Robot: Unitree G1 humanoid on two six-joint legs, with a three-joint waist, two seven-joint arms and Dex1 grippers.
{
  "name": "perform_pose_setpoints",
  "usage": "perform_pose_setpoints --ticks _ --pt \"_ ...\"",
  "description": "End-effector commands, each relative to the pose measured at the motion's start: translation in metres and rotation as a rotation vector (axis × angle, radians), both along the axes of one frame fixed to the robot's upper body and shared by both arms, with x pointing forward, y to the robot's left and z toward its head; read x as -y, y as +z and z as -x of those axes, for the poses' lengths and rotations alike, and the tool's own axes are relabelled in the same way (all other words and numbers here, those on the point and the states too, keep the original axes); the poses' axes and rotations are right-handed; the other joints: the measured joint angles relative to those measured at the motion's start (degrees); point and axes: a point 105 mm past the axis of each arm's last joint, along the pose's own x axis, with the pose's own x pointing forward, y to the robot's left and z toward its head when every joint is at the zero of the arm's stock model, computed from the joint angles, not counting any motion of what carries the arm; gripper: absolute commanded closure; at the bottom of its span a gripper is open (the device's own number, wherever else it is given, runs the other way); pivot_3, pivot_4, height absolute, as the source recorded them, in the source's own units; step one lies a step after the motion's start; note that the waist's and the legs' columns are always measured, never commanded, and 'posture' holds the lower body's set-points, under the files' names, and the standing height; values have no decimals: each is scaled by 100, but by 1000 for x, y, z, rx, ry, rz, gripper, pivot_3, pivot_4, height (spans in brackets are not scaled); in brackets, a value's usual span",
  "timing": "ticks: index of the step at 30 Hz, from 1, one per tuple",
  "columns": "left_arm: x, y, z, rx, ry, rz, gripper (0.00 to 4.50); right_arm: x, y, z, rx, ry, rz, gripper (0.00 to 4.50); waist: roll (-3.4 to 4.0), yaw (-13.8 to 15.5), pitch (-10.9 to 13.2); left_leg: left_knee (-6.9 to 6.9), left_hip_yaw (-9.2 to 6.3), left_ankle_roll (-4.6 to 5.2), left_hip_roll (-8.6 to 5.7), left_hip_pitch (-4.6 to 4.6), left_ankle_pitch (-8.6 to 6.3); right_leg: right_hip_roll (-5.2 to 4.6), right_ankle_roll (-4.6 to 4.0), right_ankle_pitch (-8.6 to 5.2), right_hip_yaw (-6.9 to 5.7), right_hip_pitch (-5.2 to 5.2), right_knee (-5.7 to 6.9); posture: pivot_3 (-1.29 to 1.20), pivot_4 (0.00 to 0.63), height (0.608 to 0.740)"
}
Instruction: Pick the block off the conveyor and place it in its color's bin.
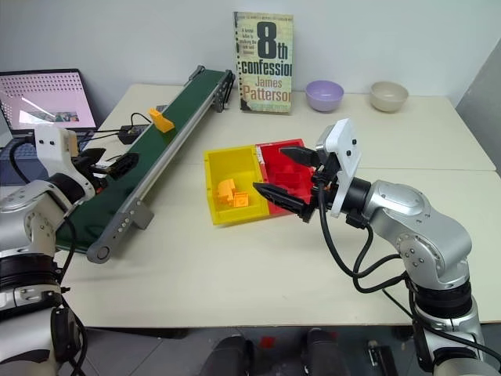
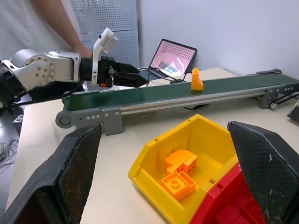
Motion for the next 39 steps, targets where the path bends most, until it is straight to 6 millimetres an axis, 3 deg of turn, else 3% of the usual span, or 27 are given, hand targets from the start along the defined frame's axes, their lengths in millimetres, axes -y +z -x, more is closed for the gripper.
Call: perform_pose_setpoints --ticks 1,9,27,31,39 --pt "-11 16 2 10 -56 -57 13 -2 9 11 36 48 -5 0 0 0 0 0 1 0 0 0 0 0 0 0 0 0 0 0 150 740" --pt "-21 22 -5 25 -79 -70 13 -3 8 15 20 76 0 0 0 7 0 0 3 0 -1 -3 0 0 1 -1 -2 -1 0 0 150 740" --pt "-30 -8 -7 -40 -66 -79 13 0 13 15 30 62 16 0 0 1 0 0 7 1 1 -7 0 0 1 -1 -8 -4 0 0 150 740" --pt "-27 -12 -4 -65 -107 -75 584 0 14 15 33 61 17 0 0 1 0 0 8 1 1 -7 0 0 1 -1 -8 -4 1 0 150 740" --pt "-31 -13 3 -72 -128 -62 2380 2 16 11 42 54 18 0 0 -1 0 0 8 1 1 -7 0 1 1 -1 -8 -4 1 0 150 740"
